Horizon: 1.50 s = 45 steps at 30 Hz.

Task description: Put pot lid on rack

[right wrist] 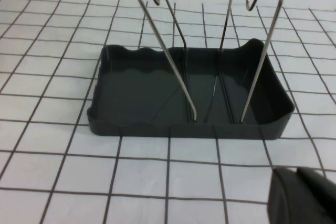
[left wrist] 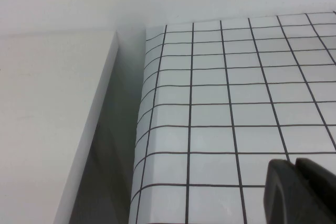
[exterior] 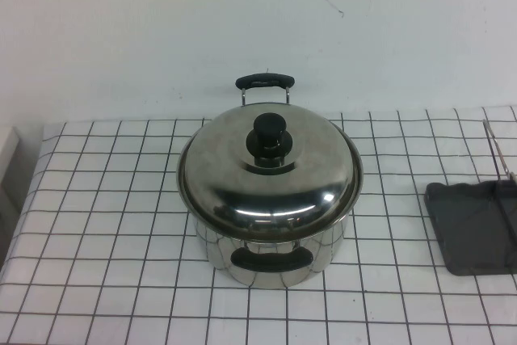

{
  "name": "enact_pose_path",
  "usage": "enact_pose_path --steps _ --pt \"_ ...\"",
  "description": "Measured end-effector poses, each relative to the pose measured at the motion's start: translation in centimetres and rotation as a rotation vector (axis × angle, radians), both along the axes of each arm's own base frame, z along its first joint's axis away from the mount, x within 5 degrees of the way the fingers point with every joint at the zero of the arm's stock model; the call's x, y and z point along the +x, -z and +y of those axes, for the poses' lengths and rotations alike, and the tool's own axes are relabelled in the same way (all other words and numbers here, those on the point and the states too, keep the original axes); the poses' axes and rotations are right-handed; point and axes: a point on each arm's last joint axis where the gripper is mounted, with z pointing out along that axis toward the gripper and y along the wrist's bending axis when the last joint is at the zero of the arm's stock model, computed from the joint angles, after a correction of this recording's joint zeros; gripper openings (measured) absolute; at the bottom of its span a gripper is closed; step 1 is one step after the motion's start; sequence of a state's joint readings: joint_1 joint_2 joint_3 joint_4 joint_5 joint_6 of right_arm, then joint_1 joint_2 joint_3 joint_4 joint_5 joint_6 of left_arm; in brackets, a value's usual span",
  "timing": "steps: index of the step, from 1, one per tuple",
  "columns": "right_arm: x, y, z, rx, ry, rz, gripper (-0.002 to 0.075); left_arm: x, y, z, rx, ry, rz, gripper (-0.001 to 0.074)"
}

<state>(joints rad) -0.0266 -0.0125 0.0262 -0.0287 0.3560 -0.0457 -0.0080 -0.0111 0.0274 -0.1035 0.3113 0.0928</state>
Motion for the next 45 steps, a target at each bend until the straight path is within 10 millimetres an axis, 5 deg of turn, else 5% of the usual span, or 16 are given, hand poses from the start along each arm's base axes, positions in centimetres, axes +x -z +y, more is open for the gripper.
enact_pose_path --steps 45 --pt "0.00 0.00 0.00 0.000 0.000 0.000 -0.0003 -0.06 0.06 -0.03 -0.002 0.002 0.018 -0.0002"
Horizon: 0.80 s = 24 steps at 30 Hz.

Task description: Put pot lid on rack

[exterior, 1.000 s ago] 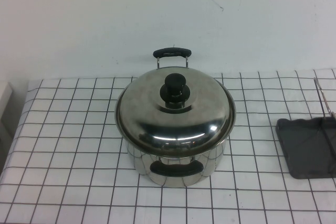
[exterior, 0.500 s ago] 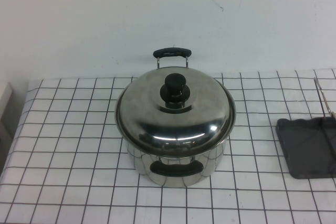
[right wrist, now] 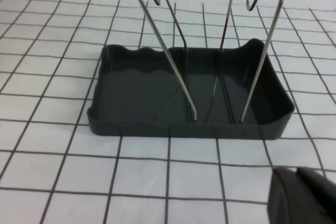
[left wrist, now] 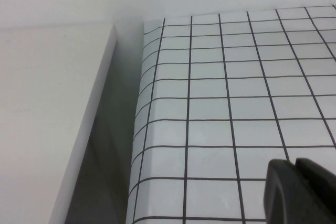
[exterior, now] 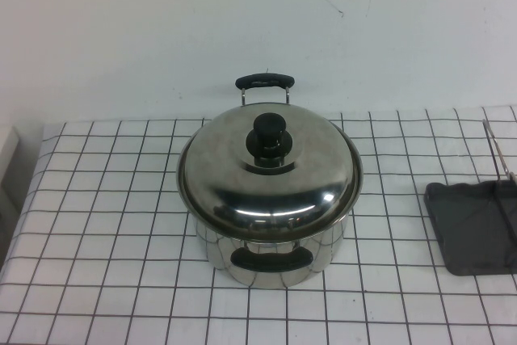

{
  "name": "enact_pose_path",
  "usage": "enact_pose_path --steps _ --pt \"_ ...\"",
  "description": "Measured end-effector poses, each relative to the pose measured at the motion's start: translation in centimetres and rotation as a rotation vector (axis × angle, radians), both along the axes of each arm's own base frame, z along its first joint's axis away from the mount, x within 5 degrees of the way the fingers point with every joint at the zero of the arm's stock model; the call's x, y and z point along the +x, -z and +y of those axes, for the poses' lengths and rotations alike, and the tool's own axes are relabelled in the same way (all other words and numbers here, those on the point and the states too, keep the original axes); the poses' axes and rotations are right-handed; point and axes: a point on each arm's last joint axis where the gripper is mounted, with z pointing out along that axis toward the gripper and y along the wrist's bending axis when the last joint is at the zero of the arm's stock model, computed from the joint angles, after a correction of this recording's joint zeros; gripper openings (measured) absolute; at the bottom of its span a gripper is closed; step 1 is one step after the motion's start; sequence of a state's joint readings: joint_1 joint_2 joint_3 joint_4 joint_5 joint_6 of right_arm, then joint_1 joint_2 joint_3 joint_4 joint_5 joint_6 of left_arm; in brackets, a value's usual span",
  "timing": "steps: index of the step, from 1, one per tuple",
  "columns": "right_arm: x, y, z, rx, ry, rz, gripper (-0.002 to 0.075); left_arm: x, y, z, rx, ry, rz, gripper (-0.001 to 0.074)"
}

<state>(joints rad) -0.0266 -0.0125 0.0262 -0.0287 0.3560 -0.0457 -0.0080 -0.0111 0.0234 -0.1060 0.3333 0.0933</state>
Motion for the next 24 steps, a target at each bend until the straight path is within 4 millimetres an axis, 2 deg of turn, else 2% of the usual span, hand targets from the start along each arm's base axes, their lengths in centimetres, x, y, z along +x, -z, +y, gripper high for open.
enact_pose_path --steps 6,8,10,13,16,24 --pt "0.0 0.0 0.0 0.000 0.000 0.000 -0.0003 0.0 0.0 0.0 0.018 0.001 0.000 -0.0002" --pt "0.0 0.0 0.0 0.000 0.000 0.000 -0.0003 0.0 0.0 0.0 -0.026 -0.004 -0.005 -0.0002" --pt "0.0 0.0 0.0 0.000 0.000 0.000 -0.0003 0.1 -0.2 -0.4 -0.220 -0.017 -0.018 -0.0002" --pt "0.0 0.0 0.0 0.000 0.000 0.000 -0.0003 0.1 -0.9 -1.1 -0.670 -0.038 -0.035 -0.0002" --pt "0.0 0.0 0.0 0.000 0.000 0.000 -0.0003 0.2 -1.5 -1.3 -0.930 -0.049 -0.060 -0.0002" --pt "0.0 0.0 0.0 0.000 0.000 0.000 -0.0003 0.3 -2.0 -1.1 -0.906 -0.051 -0.122 -0.0002"
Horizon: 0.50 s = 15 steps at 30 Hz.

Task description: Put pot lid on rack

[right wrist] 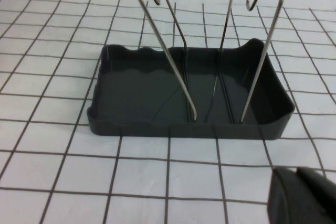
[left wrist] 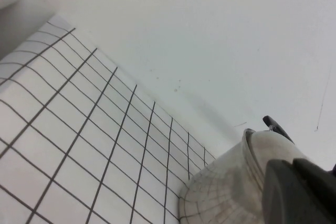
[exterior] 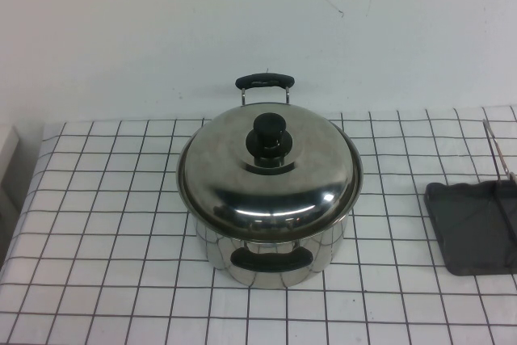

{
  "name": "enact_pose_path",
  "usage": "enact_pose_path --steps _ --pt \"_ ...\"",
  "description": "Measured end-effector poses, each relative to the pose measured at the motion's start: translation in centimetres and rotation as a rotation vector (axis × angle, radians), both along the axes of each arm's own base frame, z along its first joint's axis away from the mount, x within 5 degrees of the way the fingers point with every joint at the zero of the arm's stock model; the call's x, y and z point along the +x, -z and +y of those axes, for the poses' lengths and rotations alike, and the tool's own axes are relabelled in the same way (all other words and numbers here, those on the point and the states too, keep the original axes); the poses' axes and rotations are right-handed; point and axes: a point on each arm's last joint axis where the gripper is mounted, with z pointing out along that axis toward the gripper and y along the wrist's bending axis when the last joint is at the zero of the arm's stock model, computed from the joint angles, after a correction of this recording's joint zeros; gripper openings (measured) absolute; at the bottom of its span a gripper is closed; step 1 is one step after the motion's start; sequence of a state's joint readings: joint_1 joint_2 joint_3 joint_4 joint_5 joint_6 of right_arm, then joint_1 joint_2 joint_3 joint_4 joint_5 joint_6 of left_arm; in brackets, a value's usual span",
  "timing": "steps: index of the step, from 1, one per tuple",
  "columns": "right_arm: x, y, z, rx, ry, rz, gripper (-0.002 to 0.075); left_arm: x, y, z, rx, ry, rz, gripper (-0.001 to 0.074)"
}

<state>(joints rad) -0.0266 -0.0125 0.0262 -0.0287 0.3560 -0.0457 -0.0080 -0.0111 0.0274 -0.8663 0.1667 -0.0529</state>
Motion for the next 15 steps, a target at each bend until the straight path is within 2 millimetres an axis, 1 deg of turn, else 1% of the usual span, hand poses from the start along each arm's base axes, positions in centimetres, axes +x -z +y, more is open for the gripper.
enact_pose_path --steps 5,8,11,15 --pt "0.0 0.0 0.0 0.000 0.000 0.000 -0.0003 0.1 -0.4 0.4 0.003 -0.047 -0.043 -0.0002" --pt "0.0 0.0 0.0 0.000 0.000 0.000 -0.0003 0.0 -0.9 0.2 0.121 -0.017 -0.056 -0.0002" --pt "0.0 0.0 0.0 0.000 0.000 0.000 -0.0003 -0.5 -3.6 -0.5 0.294 0.076 -0.084 -0.0002" --pt "0.0 0.0 0.0 0.000 0.000 0.000 -0.0003 -0.4 -8.8 -1.3 0.516 0.176 -0.128 -0.0002"
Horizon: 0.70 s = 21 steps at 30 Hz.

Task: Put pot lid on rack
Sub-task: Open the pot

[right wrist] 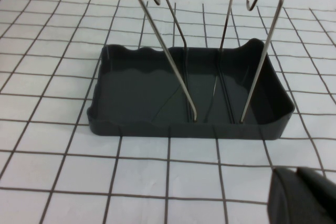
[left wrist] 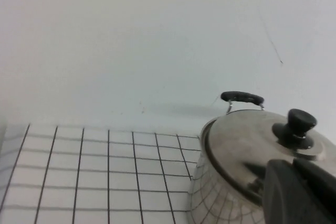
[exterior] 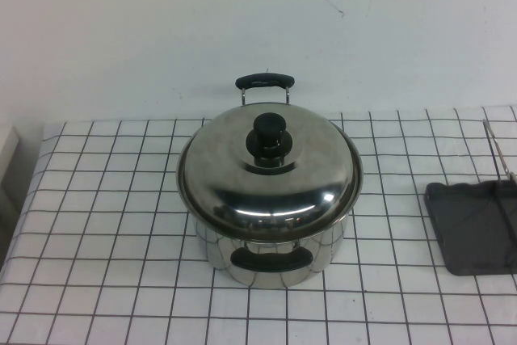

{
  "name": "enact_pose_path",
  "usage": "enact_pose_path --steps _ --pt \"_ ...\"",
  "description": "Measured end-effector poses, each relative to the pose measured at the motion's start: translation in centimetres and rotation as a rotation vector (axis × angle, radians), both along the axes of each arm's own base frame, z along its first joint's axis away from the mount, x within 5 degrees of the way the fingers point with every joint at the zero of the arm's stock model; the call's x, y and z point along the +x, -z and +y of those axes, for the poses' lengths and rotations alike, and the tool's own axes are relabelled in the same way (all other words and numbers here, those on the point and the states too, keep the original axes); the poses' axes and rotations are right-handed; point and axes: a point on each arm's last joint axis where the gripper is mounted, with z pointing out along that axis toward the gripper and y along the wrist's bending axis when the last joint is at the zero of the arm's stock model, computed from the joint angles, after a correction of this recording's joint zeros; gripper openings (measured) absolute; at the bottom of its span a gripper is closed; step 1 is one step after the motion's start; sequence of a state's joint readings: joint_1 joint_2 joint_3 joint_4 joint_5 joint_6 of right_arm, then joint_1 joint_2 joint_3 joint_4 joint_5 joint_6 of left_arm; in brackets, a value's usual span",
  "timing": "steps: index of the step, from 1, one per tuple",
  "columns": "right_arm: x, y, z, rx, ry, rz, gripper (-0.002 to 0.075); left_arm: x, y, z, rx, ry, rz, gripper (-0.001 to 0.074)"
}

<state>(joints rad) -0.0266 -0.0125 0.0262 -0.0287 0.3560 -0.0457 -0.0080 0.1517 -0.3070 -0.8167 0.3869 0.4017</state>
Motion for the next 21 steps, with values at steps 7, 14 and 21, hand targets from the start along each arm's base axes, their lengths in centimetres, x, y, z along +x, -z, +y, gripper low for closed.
enact_pose_path --steps 7,14,21 --pt "0.0 0.0 0.0 0.000 0.000 0.000 -0.0003 2.9 -8.4 -1.3 0.123 0.160 -0.075 -0.0002" --pt "0.0 0.0 0.0 0.000 0.000 0.000 -0.0003 7.6 -10.6 -1.1 0.054 0.126 -0.121 -0.0002" --pt "0.0 0.0 0.0 0.000 0.000 0.000 -0.0003 12.5 -9.3 -3.6 0.203 0.454 -0.104 -0.0002"
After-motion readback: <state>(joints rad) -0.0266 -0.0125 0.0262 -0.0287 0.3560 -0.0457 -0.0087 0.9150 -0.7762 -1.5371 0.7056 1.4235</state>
